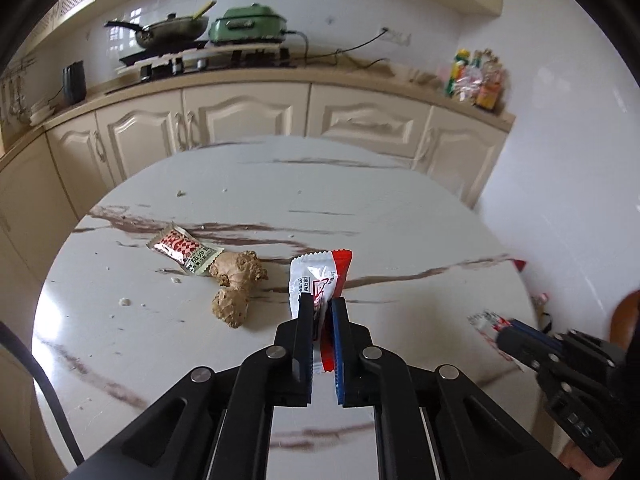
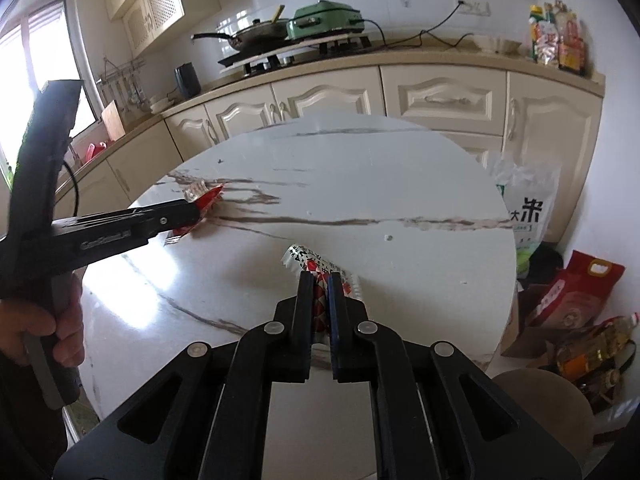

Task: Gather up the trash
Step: 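Grasp the red-white checkered packet with the right tool while the left tool grasps the white-red snack bar, then carry the checkered packet and snack bar with both tools over the bin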

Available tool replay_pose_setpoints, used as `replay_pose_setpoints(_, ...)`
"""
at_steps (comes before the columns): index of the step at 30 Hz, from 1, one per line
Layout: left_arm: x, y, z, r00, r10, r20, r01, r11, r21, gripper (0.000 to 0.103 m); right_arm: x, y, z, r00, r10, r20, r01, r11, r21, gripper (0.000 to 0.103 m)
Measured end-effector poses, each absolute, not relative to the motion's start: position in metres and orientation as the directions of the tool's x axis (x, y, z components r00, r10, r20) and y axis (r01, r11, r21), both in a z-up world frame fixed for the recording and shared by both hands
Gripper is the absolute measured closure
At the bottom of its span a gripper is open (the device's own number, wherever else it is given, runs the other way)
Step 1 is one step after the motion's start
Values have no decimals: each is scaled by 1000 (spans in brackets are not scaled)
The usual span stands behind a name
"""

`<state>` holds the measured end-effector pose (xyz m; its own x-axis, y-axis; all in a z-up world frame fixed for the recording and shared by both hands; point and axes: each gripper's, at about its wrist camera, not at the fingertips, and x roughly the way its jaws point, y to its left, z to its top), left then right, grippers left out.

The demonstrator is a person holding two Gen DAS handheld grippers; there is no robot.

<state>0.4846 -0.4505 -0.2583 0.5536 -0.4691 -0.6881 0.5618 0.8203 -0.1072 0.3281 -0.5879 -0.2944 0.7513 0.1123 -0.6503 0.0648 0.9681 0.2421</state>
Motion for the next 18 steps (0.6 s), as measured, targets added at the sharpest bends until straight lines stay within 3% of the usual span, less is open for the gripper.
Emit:
replay_pose_setpoints(10,435,-367,-226,581,-524,-623,583,802,-130,99,323,-529,-248,795,100,-598,11,984,178,97)
replay_pose_setpoints(18,410,-228,-195,675,-477,-563,490,860,-140,99,341,-419,-207,814,189,-549,-154,982,110,97)
